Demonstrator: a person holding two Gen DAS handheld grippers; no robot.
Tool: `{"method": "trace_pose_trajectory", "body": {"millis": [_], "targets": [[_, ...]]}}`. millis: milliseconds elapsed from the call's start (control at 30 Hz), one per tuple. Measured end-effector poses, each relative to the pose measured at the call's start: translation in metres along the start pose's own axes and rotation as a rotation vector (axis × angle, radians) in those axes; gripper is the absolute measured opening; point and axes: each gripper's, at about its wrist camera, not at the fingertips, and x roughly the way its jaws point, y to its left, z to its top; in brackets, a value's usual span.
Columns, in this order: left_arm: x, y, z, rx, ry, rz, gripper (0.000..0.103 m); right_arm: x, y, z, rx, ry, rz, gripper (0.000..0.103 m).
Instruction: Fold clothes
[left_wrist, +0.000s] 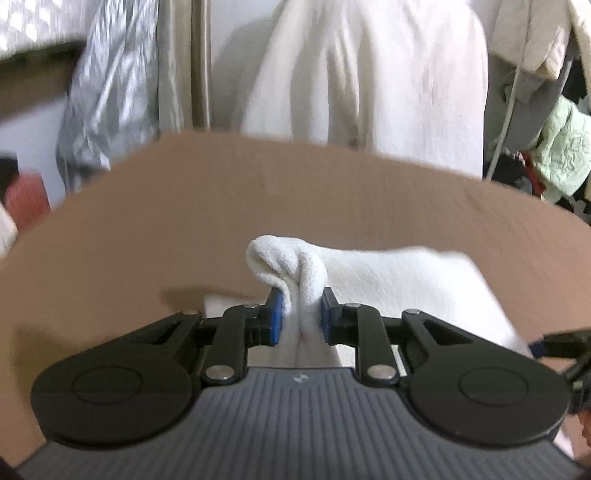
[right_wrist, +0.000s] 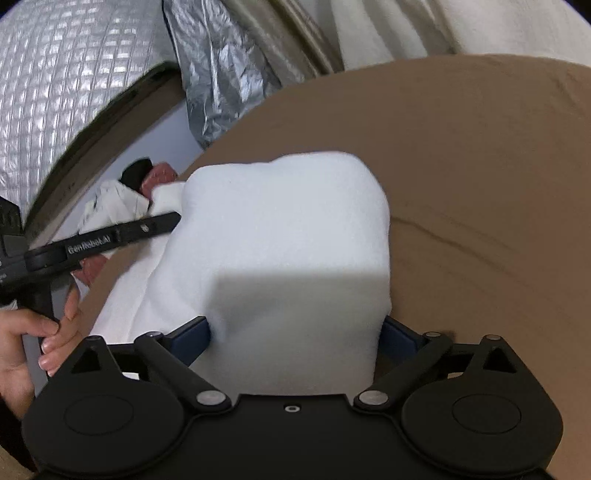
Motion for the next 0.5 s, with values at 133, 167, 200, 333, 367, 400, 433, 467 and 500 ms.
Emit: {"method": "trace_pose_trajectory", "body": {"millis": [133, 167, 200, 333, 367, 400, 433, 467, 500], "targets": [[0.022, 0.005, 0.031, -0.014, 0.079, 0.027, 0.021, -0.032, 0.026, -0.002, -0.149, -0.104, -0.064, 0.097], [0.038, 0.009, 0.027, -0.012, 0.121, 0.059, 0.021, -0.038, 0.036, -0.003, -0.204, -0.124, -0.075, 0.097], [0.051, 0.008, 0.018, -0.001, 0.17, 0.086, 0.023, -0.042, 0.048, -0.004, -0.271, -0.145, -0.09, 0.097], [0.068, 0.011, -0.018, 0.001, 0.225, 0.147, 0.044, -0.037, 0.089, 0.002, -0.492, -0.155, -0.117, 0.091], [0.063, 0.011, -0.016, 0.009, 0.213, 0.155, 0.051, -0.031, 0.094, 0.006, -0.525, -0.144, -0.095, 0.089], [0.059, 0.01, -0.014, 0.022, 0.207, 0.167, 0.071, -0.022, 0.099, 0.011, -0.55, -0.123, -0.07, 0.088], [0.054, 0.009, -0.012, 0.043, 0.209, 0.187, 0.08, -0.01, 0.103, 0.016, -0.57, -0.097, -0.064, 0.088], [0.045, 0.01, -0.011, 0.055, 0.198, 0.207, 0.079, 0.004, 0.107, 0.02, -0.581, -0.065, -0.085, 0.087], [0.036, 0.011, -0.009, 0.057, 0.184, 0.218, 0.079, 0.02, 0.109, 0.023, -0.586, -0.031, -0.109, 0.083]]}}
